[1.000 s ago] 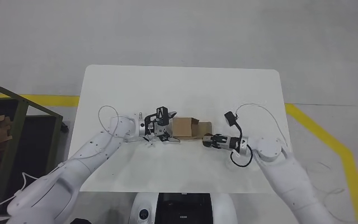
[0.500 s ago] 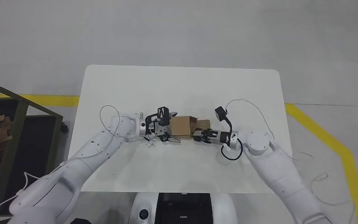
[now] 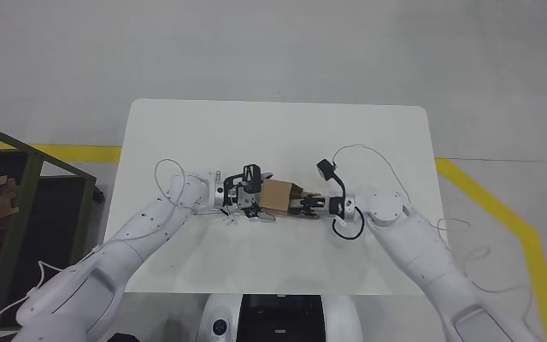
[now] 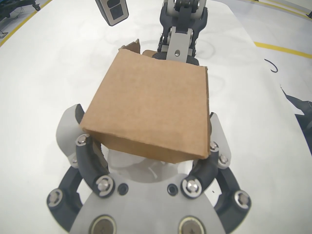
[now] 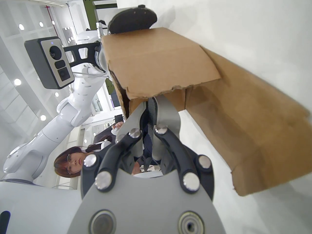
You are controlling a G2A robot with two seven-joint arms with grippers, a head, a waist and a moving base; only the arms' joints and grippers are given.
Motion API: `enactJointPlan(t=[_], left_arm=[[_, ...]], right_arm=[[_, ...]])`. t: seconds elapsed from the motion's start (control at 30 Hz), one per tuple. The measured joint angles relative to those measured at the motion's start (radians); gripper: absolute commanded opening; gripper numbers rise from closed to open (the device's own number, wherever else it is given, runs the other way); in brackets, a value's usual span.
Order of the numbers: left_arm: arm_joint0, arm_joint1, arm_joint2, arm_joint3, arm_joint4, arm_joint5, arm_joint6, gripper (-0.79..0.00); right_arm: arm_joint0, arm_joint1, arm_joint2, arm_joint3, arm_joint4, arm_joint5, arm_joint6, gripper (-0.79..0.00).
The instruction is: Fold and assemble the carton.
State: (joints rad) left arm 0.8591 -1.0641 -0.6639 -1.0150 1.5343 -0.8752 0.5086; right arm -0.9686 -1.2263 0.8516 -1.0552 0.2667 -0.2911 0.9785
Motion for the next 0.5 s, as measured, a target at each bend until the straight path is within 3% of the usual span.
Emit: enactJointPlan(t=[0.5], left_arm=[[0.007, -0.002, -0.019, 0.003, 0.005, -0.004, -0.004, 0.000]], right_arm=[[0.024, -0.024, -0.007, 0.079, 0.082, -0.053, 0.026, -0.785]])
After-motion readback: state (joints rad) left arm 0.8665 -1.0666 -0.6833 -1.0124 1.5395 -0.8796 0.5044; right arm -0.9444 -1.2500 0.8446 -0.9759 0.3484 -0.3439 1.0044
